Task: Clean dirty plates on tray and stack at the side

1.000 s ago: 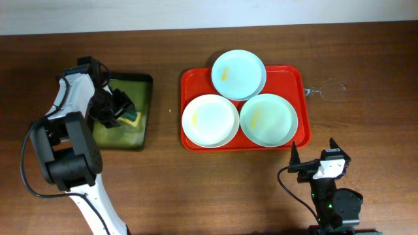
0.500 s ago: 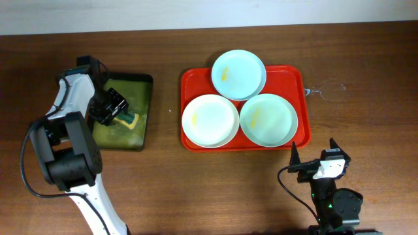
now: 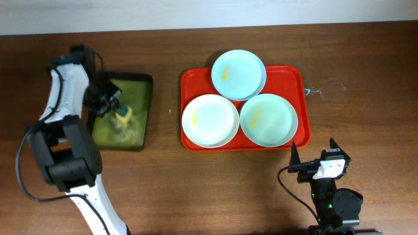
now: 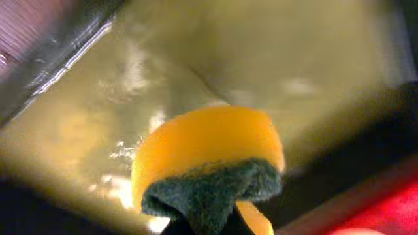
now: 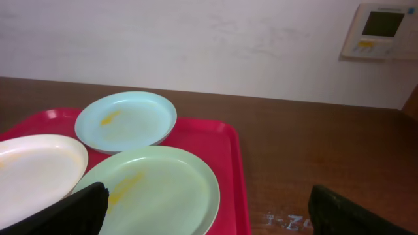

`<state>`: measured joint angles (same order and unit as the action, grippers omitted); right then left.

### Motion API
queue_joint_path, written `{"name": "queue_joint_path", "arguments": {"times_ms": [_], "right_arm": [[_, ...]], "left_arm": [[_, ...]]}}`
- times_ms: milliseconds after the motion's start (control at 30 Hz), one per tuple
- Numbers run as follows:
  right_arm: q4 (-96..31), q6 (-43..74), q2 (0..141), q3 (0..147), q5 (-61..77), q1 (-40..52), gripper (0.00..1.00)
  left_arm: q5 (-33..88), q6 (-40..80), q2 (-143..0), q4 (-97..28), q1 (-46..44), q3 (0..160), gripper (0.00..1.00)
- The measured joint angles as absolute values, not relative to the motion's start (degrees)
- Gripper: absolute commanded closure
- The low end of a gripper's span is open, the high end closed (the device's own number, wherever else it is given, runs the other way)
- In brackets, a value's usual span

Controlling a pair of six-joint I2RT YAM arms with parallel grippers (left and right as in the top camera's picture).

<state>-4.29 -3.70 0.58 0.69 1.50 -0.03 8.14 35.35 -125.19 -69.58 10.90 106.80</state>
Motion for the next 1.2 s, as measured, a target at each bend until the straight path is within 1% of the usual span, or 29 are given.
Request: {"name": "queue_joint_path", "arguments": {"times_ms": [133,200,333,400,467,567,667,767,933,1033,1100,1133,1200], "right_arm": [[-4.29,-3.68,0.58,0.69,1.52,-0.03,0.02],[-4.29,-3.73,0.58,0.69,1.50,-0.03,0.02],[-4.29,-3.75,0.58,0.69,1.52,-0.03,0.02],[-4.29,-3.70,0.58,0.69,1.52,-0.03,0.01],[-4.29,-3.70,0.58,0.69,1.50,-0.03,0.02],[-4.32,-3.75,0.58,0.69,1.52,-0.03,0.02],[-4.29,-3.73,0.58,0.69,1.52,-0.03,0.02],[-4.29,-3.68,0.58,0.69,1.50,-0.03,0.02],[-4.29,-3.70,0.58,0.69,1.50,-0.03,0.02],[-4.01,-3.57,0.58,0.69,3.40,-0.03,0.01],[-3.11,1.41,0.58,0.67,12.01,-0.03,0.02],[-2.76,5.19,0.58,0.67,16.69,-0.03,0.02],[-1.61,15.79,0.58,0.67,24.93,-0.03,0.02]], "left_arm": [[8.05,31.92,-117.34,-73.12,10.09,112.95,1.00],[4.40,30.55,-115.22,-72.88,8.49,112.79,1.00],[-2.07,28.88,-116.57,-64.45,4.73,101.67,1.00],[-3.53,27.29,-119.24,-64.82,3.88,96.71,1.00],[-3.90,26.28,-120.14,-68.34,3.97,96.86,1.00],[-2.22,24.49,-119.46,-74.65,4.21,105.25,1.00],[3.33,20.88,-113.82,-75.99,4.05,113.38,1.00],[7.84,19.64,-106.19,-79.79,1.69,115.24,1.00],[9.85,17.26,-106.76,-78.43,-5.80,115.04,1.00],[10.35,16.38,-107.07,-81.08,-9.85,114.85,1.00],[10.33,16.21,-107.07,-81.41,-12.21,114.74,1.00],[10.33,16.19,-107.07,-79.44,-14.66,114.58,1.00],[10.55,16.05,-107.26,-75.20,-20.91,114.04,1.00]]}}
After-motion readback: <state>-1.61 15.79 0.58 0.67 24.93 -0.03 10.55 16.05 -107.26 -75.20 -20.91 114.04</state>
